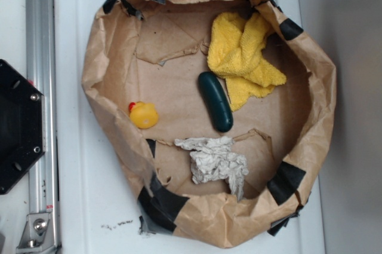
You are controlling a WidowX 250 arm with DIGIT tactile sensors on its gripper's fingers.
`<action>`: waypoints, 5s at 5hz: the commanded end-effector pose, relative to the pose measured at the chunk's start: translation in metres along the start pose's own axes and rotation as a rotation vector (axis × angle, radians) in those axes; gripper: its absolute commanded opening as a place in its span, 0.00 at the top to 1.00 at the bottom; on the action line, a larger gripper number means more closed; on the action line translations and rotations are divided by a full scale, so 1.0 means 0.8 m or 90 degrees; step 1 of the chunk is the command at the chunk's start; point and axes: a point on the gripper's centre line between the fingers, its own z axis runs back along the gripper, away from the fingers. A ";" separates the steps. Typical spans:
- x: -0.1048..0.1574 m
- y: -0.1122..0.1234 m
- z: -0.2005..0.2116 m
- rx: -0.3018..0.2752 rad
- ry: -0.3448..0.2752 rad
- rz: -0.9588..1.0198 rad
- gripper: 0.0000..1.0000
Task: Grab the yellow duck.
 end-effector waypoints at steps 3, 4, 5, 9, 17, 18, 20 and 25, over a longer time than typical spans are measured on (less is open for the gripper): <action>0.124 0.041 -0.026 0.028 0.019 0.081 0.00; 0.162 0.050 -0.073 0.069 0.042 0.050 0.00; 0.157 0.050 -0.110 0.087 0.059 -0.011 0.00; 0.139 0.054 -0.221 0.037 0.182 -0.084 0.00; 0.089 0.055 -0.241 0.066 0.221 -0.170 0.00; 0.089 0.055 -0.241 0.066 0.221 -0.170 0.00; 0.089 0.055 -0.241 0.066 0.221 -0.170 0.00; 0.054 -0.052 -0.260 0.051 0.218 -0.339 0.00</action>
